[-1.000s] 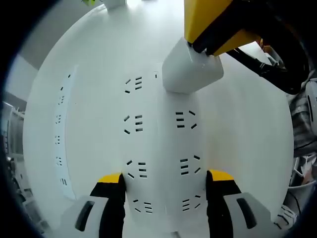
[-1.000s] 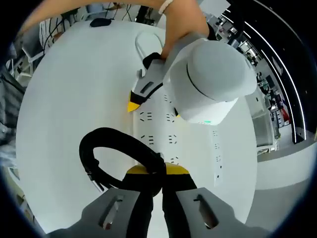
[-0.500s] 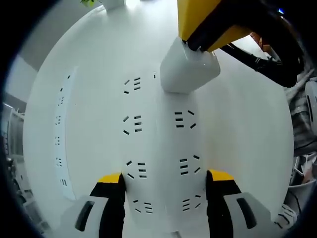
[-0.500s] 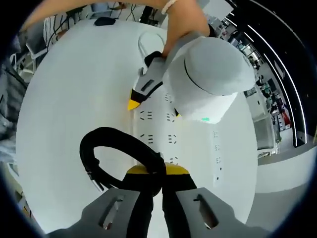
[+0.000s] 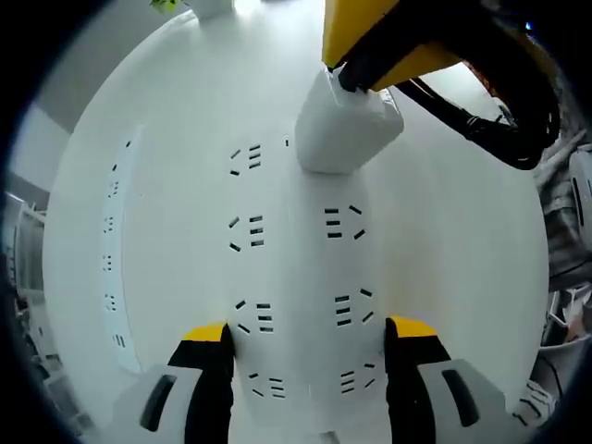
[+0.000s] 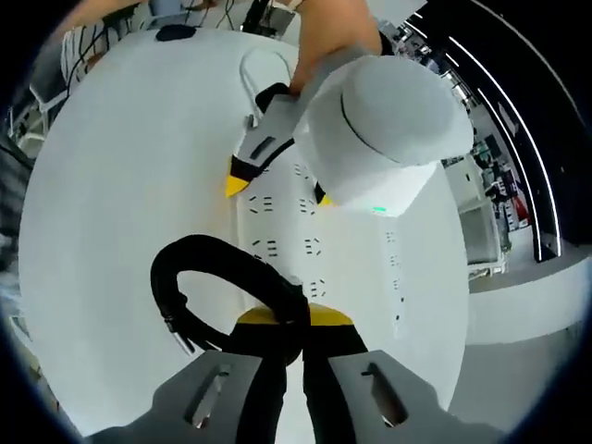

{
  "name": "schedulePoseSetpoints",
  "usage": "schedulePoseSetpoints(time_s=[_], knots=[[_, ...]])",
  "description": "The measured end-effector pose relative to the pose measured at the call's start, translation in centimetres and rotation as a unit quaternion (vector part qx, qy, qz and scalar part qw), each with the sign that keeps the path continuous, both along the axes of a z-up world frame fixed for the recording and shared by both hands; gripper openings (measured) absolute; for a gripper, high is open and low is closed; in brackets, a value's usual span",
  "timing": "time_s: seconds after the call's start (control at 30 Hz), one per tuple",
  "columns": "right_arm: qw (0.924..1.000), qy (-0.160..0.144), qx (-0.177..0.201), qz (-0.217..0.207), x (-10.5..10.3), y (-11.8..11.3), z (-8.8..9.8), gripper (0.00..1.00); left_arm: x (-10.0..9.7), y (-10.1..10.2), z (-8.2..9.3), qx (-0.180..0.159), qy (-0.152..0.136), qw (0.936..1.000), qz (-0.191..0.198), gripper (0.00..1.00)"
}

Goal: Straighten the power strip on the desk, plug the charger into it

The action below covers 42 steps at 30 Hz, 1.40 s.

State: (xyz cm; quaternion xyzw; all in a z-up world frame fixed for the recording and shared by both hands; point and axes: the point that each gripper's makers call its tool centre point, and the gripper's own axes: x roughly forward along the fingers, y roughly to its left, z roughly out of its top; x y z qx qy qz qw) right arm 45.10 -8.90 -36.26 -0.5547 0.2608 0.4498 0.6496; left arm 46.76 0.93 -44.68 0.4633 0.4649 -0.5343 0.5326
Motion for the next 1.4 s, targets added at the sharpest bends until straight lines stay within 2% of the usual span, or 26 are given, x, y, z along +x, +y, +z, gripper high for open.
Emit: schedulePoseSetpoints(time_s=[0.07, 0.13, 0.2, 0.23, 0.3, 0.4, 0.5, 0.57, 0.67, 0.73, 0.87, 1.03, 1.1, 1.17, 1.3, 1.4], knots=[[0.9978, 0.046, 0.033, -0.036, 0.61, -0.23, -0.01, 0.03, 0.00, 0.02, -0.01, 0.001, 0.000, 1.0000, -0.001, 0.66], [0.9960, 0.045, 0.047, -0.062, 0.61, 0.04, 0.05, 0.03, 0.00, 0.04, -0.02, 0.001, 0.000, 1.0000, -0.001, 0.66], [0.9981, 0.007, 0.038, -0.049, 0.33, 0.02, 0.11, 0.03, 0.02, 0.05, -0.02, 0.002, 0.000, 1.0000, -0.002, 0.66], [0.9979, 0.010, 0.040, -0.049, 0.13, -0.03, 0.02, 0.03, 0.02, 0.05, -0.02, 0.003, 0.000, 1.0000, -0.002, 0.66], [0.9957, 0.043, 0.064, -0.052, 0.12, 0.08, -0.02, 0.03, 0.03, 0.06, -0.01, 0.003, 0.000, 1.0000, -0.002, 0.66], [0.9971, 0.035, 0.055, -0.041, 0.24, 0.09, 0.08, 0.03, 0.03, 0.07, -0.01, 0.008, 0.000, 1.0000, 0.000, 0.66], [0.9964, 0.033, 0.063, -0.047, 0.35, 0.06, 0.20, 0.04, 0.00, 0.10, 0.00, 0.011, 0.000, 0.9999, 0.002, 0.67], [0.9980, 0.014, 0.061, -0.007, 0.30, 0.27, 0.38, 0.05, 0.03, 0.14, 0.02, 0.008, 0.000, 1.0000, 0.003, 0.67], [0.9961, 0.019, 0.085, -0.010, 0.23, 0.28, 0.40, 0.05, 0.05, 0.23, 0.08, -0.006, 0.001, 1.0000, 0.006, 0.68], [0.9917, 0.043, 0.116, -0.034, 0.14, 0.42, 0.35, 0.06, 0.00, 0.26, 0.09, -0.016, 0.001, 0.9998, 0.008, 0.68], [0.9855, 0.055, 0.157, -0.034, 0.06, 0.50, 0.37, 0.07, -0.11, 0.19, 0.07, -0.031, 0.002, 0.9994, 0.015, 0.69], [0.9695, 0.086, 0.220, -0.064, 0.20, 0.46, 0.37, 0.12, -0.12, 0.16, -0.02, -0.044, 0.003, 0.9988, 0.020, 0.71], [0.9649, 0.088, 0.239, -0.063, 0.38, 0.38, 0.42, 0.14, -0.08, 0.17, -0.03, -0.050, 0.003, 0.9985, 0.022, 0.71], [0.9556, 0.090, 0.271, -0.073, 0.56, 0.51, 0.49, 0.17, -0.06, 0.04, -0.05, -0.057, 0.003, 0.9979, 0.031, 0.73], [0.9484, 0.094, 0.294, -0.074, 0.49, 0.32, 0.44, 0.19, -0.06, -0.20, -0.09, -0.072, 0.002, 0.9961, 0.051, 0.75], [0.9452, 0.091, 0.305, -0.071, 0.42, 0.33, 0.46, 0.19, -0.06, -0.57, -0.07, -0.095, -0.001, 0.9924, 0.078, 0.76]])
